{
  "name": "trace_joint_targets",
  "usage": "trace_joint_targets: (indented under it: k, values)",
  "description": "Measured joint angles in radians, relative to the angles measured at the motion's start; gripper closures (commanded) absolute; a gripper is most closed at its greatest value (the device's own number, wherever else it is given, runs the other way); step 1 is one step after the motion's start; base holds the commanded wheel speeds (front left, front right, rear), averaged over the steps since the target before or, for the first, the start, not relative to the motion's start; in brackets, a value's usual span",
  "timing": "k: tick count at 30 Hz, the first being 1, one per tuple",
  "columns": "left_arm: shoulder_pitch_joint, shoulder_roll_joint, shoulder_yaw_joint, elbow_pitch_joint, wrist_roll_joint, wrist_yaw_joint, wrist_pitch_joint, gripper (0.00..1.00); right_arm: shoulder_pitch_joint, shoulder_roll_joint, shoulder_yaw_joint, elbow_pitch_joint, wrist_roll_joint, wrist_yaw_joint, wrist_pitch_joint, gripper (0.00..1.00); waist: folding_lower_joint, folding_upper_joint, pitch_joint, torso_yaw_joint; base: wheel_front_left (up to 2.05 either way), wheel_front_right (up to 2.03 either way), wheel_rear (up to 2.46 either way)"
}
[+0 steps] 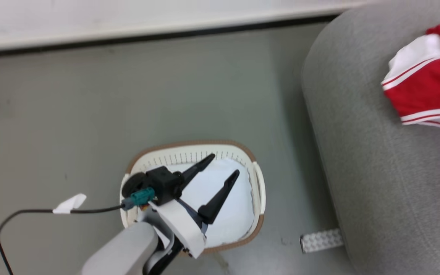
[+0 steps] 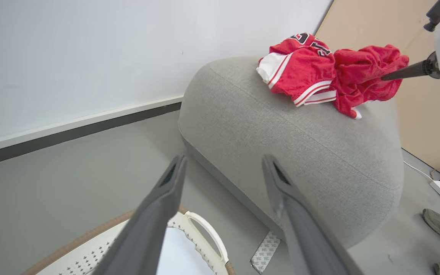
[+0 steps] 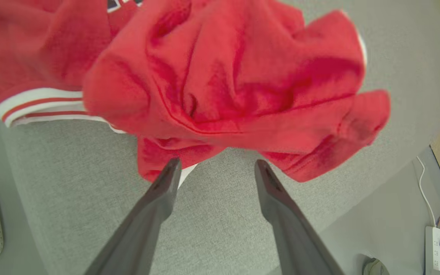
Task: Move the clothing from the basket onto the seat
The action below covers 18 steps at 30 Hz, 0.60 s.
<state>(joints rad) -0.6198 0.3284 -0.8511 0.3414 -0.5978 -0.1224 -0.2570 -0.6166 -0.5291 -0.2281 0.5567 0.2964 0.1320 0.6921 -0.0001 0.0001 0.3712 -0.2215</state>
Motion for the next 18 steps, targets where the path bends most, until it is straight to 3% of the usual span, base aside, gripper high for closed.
trace_joint_targets:
  k: [3,8,12,18]
  values:
    - [0.036,-0.019,0.012,0.014,-0.017,0.004,-0.003,0.0,0.071,-0.017,0.031,-0.126,0.03,0.0,0.072,0.0,0.0,0.0,-0.07,-0.005,0.0,0.0,0.0]
    - [0.093,-0.043,0.058,0.022,-0.03,0.018,-0.006,0.0,0.173,-0.049,0.063,-0.336,0.116,0.0,0.094,0.0,-0.0002,0.0,-0.182,-0.006,0.0,0.0,0.0]
    - [0.135,-0.053,0.116,0.01,-0.03,0.03,-0.007,0.0,0.234,-0.079,0.088,-0.416,0.19,0.0,0.032,0.0,-0.0002,0.0,-0.259,0.002,0.0,0.0,0.0]
    - [0.196,-0.054,0.2,-0.01,-0.025,0.041,-0.007,0.0,0.294,-0.062,0.12,-0.481,0.235,0.0,-0.155,0.0,-0.0002,0.0,-0.334,0.041,0.0,0.0,0.0]
